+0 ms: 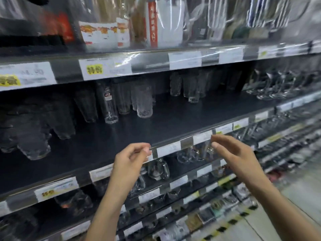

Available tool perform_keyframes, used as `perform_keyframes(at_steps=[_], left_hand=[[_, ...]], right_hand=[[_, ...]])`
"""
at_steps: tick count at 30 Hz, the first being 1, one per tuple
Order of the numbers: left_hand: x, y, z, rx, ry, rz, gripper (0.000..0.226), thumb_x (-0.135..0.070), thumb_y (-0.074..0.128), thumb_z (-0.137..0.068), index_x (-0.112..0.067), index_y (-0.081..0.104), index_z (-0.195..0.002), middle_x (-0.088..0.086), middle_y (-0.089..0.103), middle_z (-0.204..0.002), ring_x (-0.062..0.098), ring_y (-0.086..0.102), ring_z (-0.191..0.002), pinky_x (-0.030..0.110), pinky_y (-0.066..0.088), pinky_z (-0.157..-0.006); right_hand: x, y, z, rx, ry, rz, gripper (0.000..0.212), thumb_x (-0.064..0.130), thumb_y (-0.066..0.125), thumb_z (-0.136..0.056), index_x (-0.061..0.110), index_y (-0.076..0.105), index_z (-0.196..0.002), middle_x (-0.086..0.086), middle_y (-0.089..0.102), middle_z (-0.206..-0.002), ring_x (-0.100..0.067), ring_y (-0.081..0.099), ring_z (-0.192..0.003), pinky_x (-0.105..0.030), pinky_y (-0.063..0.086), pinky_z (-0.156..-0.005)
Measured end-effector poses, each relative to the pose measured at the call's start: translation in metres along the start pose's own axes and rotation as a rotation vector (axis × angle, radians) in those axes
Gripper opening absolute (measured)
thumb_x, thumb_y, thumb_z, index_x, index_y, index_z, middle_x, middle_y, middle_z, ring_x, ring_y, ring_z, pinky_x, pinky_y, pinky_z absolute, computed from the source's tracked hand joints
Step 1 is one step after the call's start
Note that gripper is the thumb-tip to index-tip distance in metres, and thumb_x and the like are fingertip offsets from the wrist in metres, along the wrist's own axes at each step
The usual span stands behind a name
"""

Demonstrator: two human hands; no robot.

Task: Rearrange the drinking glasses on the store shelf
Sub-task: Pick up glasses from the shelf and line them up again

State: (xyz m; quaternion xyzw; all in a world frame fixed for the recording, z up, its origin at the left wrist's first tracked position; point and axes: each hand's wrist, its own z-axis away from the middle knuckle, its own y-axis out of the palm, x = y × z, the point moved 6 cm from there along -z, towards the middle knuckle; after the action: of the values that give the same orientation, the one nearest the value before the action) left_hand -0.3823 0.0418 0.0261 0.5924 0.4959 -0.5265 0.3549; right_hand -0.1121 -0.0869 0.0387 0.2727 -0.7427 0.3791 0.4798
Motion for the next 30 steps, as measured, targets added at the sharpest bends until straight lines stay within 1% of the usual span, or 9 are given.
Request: perform_keyframes(at_steps=[2,5,8,11,14,18,23,26,30], left_hand=[[-0.007,0.038,-0.002,0.076,0.025,0.006,0.012,-0.014,0.063,-0.095,-0.019,0.074,-0.096,-0.006,0.076,-0.096,0.011,0.073,-0.093,0.030,0.057,-0.085],[-0.016,0.097,-0.007,0.166,0.041,0.022,0.013,-0.013,0.062,-0.095,-0.019,0.073,-0.096,-0.006,0.076,-0.098,0.013,0.072,-0.095,0.031,0.057,-0.084],[-0.020,0.154,-0.013,0.240,0.036,0.012,0.014,-0.013,0.061,-0.096,-0.019,0.073,-0.097,-0.007,0.076,-0.100,0.011,0.072,-0.096,0.036,0.058,-0.086],[-0.018,0.208,-0.021,0.280,0.004,-0.008,0.014,-0.014,0.062,-0.096,-0.019,0.074,-0.098,-0.009,0.076,-0.100,0.009,0.072,-0.095,0.039,0.057,-0.090],[-0.015,0.252,-0.036,0.259,-0.025,-0.033,0.014,-0.014,0.062,-0.095,-0.021,0.074,-0.099,-0.011,0.076,-0.098,0.009,0.072,-0.093,0.041,0.056,-0.092],[-0.015,0.303,-0.063,0.203,-0.028,-0.070,0.018,-0.016,0.063,-0.095,-0.027,0.076,-0.092,-0.009,0.076,-0.098,0.010,0.072,-0.091,0.043,0.056,-0.091],[-0.014,0.349,-0.096,0.102,-0.028,-0.079,0.018,-0.011,0.064,-0.094,-0.023,0.076,-0.089,-0.005,0.076,-0.094,0.012,0.073,-0.089,0.042,0.058,-0.086],[-0.016,0.364,-0.119,0.044,-0.038,-0.078,0.013,-0.011,0.065,-0.093,-0.020,0.075,-0.091,-0.004,0.076,-0.093,0.013,0.073,-0.090,0.036,0.057,-0.085],[-0.018,0.378,-0.158,-0.022,-0.054,-0.147,0.009,-0.016,0.070,-0.090,-0.022,0.071,-0.096,-0.002,0.074,-0.097,0.011,0.069,-0.095,0.028,0.052,-0.091]], right_hand=[[-0.011,-0.030,0.008,-0.036,0.026,0.013,0.023,0.034,0.069,-0.089,0.034,0.072,-0.112,0.026,0.071,-0.107,0.008,0.065,-0.100,-0.010,0.051,-0.080],[-0.033,-0.077,0.014,-0.097,0.062,0.046,0.025,0.045,0.067,-0.086,0.043,0.070,-0.111,0.029,0.069,-0.108,0.007,0.065,-0.101,-0.020,0.050,-0.086],[-0.056,-0.122,0.010,-0.144,0.109,0.030,0.030,0.050,0.066,-0.080,0.044,0.070,-0.109,0.027,0.070,-0.108,0.005,0.065,-0.103,-0.024,0.049,-0.089],[-0.081,-0.165,-0.004,-0.147,0.136,0.061,0.027,0.045,0.068,-0.085,0.042,0.070,-0.112,0.027,0.070,-0.110,0.007,0.065,-0.102,-0.023,0.050,-0.088],[-0.105,-0.206,-0.028,-0.137,0.159,0.064,0.022,0.040,0.068,-0.089,0.041,0.070,-0.111,0.027,0.070,-0.108,0.010,0.064,-0.099,-0.015,0.049,-0.083],[-0.130,-0.252,-0.072,-0.085,0.169,0.054,0.024,0.044,0.068,-0.087,0.042,0.069,-0.111,0.030,0.069,-0.106,0.010,0.064,-0.099,-0.010,0.047,-0.080],[-0.153,-0.290,-0.131,-0.048,0.159,0.034,0.025,0.046,0.070,-0.085,0.041,0.069,-0.110,0.028,0.070,-0.108,0.007,0.063,-0.104,-0.027,0.052,-0.095],[-0.159,-0.300,-0.167,-0.042,0.149,0.017,0.025,0.045,0.071,-0.085,0.039,0.070,-0.109,0.024,0.071,-0.108,0.003,0.064,-0.105,-0.032,0.052,-0.098],[-0.161,-0.301,-0.225,-0.017,0.129,0.003,0.024,0.042,0.071,-0.087,0.036,0.069,-0.110,0.019,0.071,-0.110,-0.001,0.064,-0.108,-0.038,0.052,-0.099]])
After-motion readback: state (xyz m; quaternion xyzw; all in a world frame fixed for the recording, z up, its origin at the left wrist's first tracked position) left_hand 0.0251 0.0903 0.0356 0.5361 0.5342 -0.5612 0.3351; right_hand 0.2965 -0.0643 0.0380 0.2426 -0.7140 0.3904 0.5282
